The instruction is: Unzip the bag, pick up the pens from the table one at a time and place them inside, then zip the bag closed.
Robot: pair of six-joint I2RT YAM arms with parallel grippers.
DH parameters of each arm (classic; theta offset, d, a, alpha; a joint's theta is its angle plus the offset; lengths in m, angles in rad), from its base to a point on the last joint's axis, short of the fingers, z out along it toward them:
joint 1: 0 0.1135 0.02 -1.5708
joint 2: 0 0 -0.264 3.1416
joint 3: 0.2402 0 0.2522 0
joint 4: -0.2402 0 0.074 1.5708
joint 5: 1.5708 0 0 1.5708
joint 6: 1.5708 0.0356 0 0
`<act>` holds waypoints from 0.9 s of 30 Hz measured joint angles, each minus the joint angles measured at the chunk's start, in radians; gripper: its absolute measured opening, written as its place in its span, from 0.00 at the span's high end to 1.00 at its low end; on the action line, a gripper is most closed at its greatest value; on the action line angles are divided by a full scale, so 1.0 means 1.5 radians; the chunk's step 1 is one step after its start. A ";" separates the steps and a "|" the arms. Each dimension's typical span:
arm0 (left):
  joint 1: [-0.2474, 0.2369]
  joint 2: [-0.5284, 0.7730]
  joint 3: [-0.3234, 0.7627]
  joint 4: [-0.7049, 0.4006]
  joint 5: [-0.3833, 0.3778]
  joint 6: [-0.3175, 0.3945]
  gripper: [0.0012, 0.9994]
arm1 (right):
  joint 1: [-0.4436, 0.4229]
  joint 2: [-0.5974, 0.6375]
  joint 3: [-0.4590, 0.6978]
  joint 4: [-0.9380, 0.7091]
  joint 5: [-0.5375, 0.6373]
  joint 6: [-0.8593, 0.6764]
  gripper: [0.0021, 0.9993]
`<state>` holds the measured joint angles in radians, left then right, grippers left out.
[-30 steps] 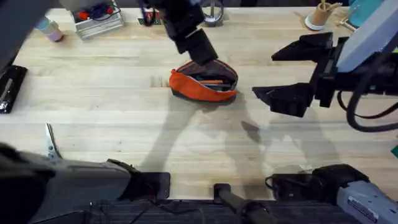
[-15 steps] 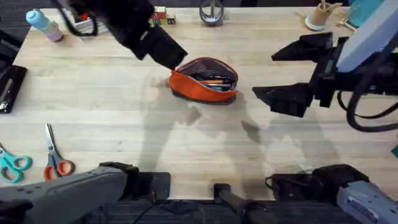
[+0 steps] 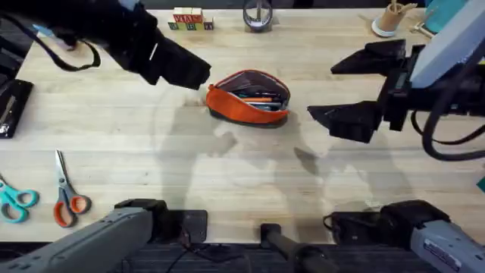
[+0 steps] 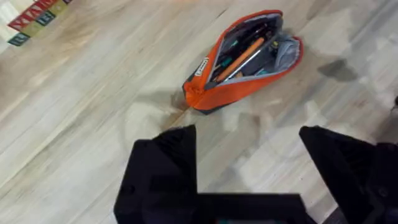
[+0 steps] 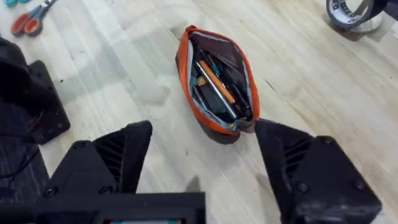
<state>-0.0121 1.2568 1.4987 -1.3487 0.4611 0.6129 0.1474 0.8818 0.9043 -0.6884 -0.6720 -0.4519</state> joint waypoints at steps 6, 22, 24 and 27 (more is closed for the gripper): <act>0.033 -0.002 -0.036 0.004 0.060 0.040 0.00 | 0.000 0.000 0.000 0.000 0.000 0.000 0.00; 0.100 -0.002 -0.083 -0.015 0.064 0.079 0.01 | 0.000 0.000 0.000 0.000 0.000 0.000 0.00; 0.100 -0.002 -0.083 -0.015 0.046 0.080 0.00 | 0.000 0.000 0.000 0.000 0.000 0.000 0.00; 0.100 -0.001 -0.084 -0.014 0.029 0.098 0.00 | 0.000 0.000 0.000 0.000 0.000 0.000 0.00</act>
<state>0.1375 1.2546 1.3732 -1.3695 0.5052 0.7606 0.1474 0.8818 0.9043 -0.6884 -0.6720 -0.4520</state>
